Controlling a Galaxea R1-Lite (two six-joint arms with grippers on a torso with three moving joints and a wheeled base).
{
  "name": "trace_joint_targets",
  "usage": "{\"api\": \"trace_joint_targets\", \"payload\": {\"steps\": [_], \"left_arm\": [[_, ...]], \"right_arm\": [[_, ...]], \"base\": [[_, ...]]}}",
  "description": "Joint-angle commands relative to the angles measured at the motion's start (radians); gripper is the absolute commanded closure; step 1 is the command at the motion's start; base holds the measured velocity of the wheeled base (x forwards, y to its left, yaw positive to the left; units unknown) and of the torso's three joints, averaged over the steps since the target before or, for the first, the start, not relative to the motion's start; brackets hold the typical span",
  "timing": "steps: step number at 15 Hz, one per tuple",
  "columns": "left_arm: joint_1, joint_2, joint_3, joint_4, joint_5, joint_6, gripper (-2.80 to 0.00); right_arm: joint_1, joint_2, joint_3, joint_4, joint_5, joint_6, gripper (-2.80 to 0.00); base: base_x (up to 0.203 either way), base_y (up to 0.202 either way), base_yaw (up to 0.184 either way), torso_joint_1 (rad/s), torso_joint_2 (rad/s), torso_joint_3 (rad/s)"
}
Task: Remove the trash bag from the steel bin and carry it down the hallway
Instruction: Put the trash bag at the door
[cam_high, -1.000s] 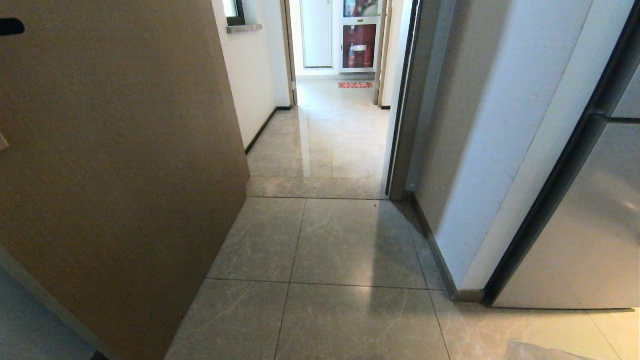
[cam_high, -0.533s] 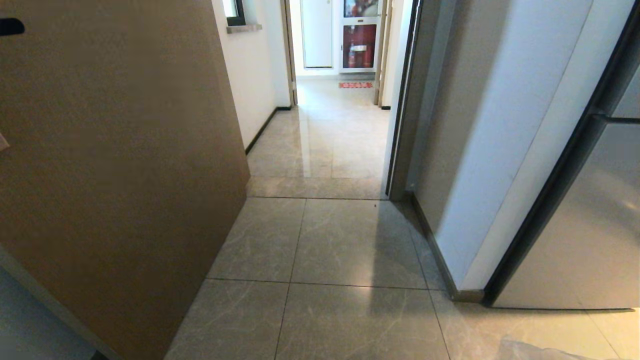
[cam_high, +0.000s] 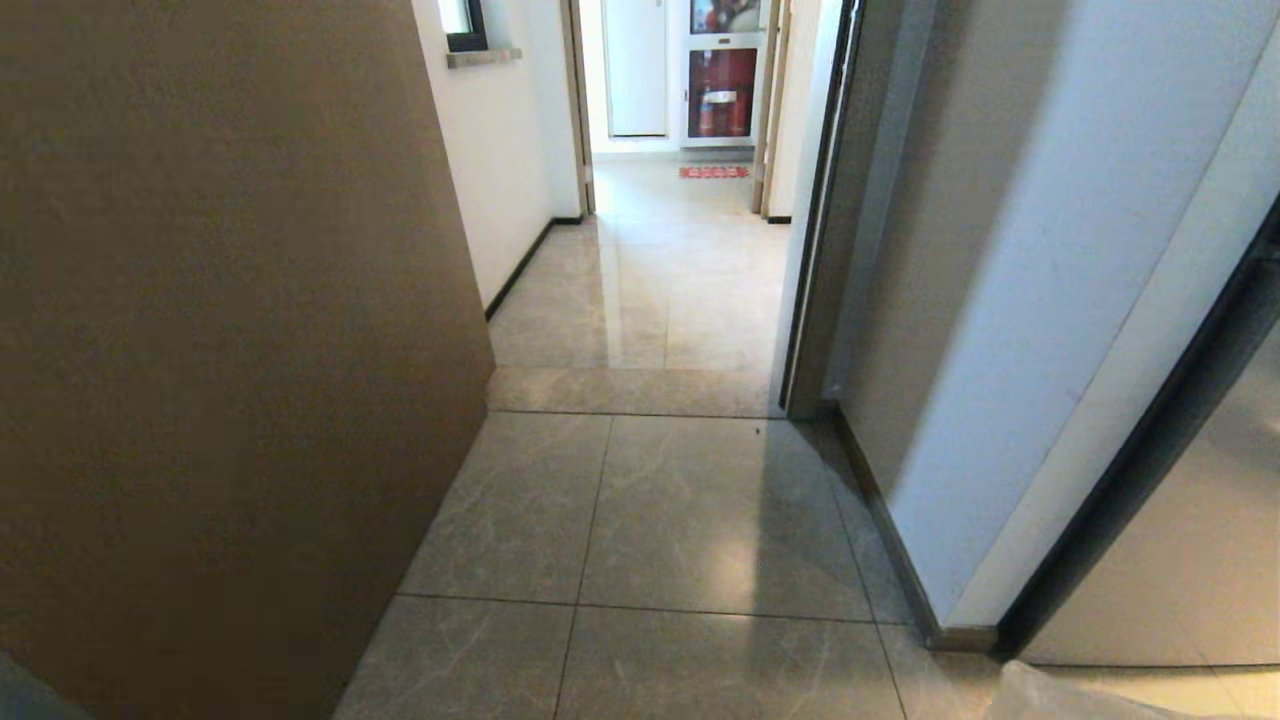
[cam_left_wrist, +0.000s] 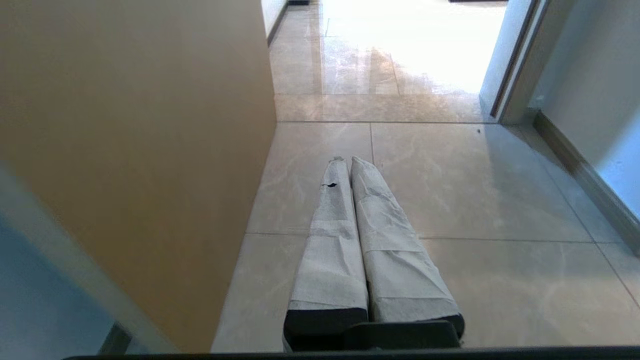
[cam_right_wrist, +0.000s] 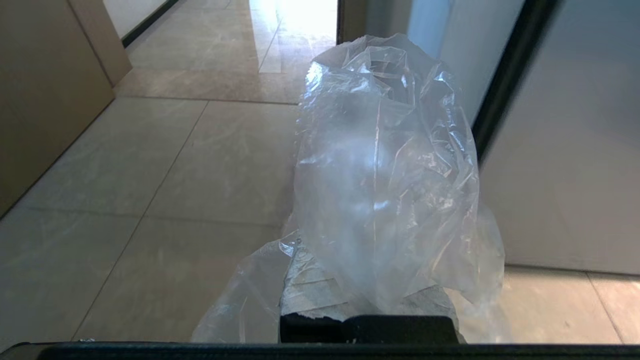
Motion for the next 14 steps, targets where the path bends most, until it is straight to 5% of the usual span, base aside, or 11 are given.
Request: {"api": "trace_joint_targets", "payload": {"steps": [1,14], "left_arm": [[0.0,0.0,0.0,0.0,0.0,0.0,0.0],[0.0,0.0,0.0,0.0,0.0,0.004,0.0]], "right_arm": [[-0.001,0.0,0.0,0.0,0.0,0.0,0.0],[0.001,0.001,0.0,0.0,0.0,0.0,0.0]], "base": [[0.188,0.0,0.002,0.007,0.0,0.007],[0.192,0.0,0.001,0.002,0.0,0.002]]}}
